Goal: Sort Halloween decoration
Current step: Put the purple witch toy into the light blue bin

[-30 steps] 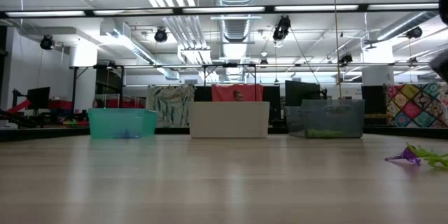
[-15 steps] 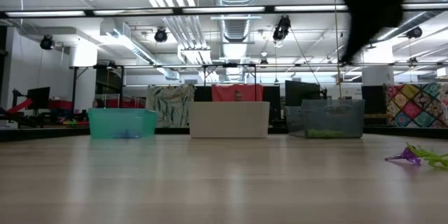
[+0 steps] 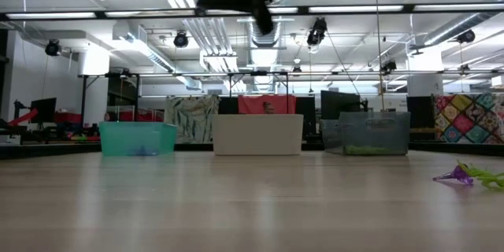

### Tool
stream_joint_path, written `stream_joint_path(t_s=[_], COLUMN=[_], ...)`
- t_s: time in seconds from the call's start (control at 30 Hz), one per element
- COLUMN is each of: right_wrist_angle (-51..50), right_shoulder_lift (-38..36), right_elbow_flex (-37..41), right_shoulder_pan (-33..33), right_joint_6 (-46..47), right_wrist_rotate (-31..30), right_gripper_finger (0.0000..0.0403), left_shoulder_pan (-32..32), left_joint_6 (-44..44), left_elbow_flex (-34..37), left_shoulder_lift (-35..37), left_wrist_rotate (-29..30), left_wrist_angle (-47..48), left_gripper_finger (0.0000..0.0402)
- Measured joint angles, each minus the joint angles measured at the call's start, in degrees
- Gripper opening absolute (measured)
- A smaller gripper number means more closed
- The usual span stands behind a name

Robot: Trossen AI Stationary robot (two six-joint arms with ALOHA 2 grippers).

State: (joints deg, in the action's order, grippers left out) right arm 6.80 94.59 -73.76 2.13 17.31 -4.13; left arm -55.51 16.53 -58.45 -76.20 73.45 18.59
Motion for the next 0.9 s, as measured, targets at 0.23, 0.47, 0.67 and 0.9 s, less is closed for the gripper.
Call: stream_joint_path(t_s=[0.23, 0.47, 0.67, 0.9], right_wrist_angle=[3.03, 3.93, 0.6, -7.01], right_shoulder_lift=[12.92, 27.34, 39.02, 46.77], right_elbow_flex=[-12.27, -28.74, -42.47, -53.0], right_shoulder_pan=[-6.76, -11.52, -15.37, -16.83], right_joint_6=[-4.54, -9.23, -10.94, -9.32], right_wrist_rotate=[2.52, -2.49, -6.37, -5.96], right_gripper_finger=[0.0012, 0.0012, 0.0012, 0.0012], left_shoulder_pan=[-5.59, -7.34, -7.32, -7.32], left_joint_6=[-0.02, 0.0, 0.01, 0.28], left_elbow_flex=[0.08, 0.08, 0.08, 0.08], left_shoulder_lift=[2.99, 5.33, 5.7, 5.72], left_wrist_rotate=[11.36, 15.25, 15.22, 15.99], left_wrist_angle=[5.02, 6.93, 7.36, 7.87], left_gripper_finger=[0.0078, 0.0078, 0.0078, 0.0078])
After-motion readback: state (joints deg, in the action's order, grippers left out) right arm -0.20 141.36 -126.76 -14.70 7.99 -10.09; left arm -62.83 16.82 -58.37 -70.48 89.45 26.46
